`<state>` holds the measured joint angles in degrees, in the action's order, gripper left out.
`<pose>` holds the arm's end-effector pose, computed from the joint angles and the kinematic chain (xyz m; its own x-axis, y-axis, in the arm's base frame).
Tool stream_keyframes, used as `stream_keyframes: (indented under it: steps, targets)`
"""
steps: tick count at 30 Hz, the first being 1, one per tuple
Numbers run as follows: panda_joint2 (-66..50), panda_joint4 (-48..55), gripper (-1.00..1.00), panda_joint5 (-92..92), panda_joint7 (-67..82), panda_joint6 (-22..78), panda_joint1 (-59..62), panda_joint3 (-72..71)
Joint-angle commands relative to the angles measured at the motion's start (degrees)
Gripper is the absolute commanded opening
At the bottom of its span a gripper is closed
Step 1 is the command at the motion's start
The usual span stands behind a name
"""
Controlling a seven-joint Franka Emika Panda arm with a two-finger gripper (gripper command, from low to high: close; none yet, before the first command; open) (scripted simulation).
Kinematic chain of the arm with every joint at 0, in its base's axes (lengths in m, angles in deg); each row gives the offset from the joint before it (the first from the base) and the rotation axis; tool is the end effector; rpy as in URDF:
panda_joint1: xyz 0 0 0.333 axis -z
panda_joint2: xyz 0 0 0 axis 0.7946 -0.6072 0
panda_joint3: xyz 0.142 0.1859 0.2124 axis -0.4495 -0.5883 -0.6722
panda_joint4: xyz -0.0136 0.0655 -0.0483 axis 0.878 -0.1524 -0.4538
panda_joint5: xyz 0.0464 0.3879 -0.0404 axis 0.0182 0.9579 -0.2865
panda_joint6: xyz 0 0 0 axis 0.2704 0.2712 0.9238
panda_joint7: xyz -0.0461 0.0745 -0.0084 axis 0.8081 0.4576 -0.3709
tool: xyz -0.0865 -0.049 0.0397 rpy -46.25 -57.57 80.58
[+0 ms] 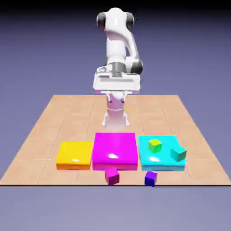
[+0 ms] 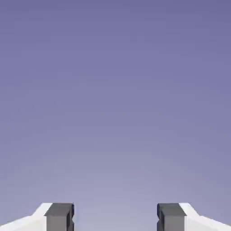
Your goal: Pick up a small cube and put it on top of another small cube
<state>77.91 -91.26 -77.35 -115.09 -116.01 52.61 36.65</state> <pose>0.4009 0.0086 0.4531 0.5398 -0.6753 0.5026 -0.4906 -0.7375 -0.4641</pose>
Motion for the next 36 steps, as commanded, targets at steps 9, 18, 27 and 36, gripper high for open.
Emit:
stream_keyframes:
  steps: [9,18,27,36]
  targets:
    - [-18.69,15.03,0.00,-1.77,-10.34,14.97,5.11,-8.58]
    - [-37.38,30.06,0.00,-3.55,-20.68,29.93,10.23,-17.16]
    - [-56.07,45.08,0.00,-5.32,-31.03,44.89,15.34,-25.75]
    - [-74.76,60.11,0.00,-7.09,-41.37,59.86,20.45,-34.33]
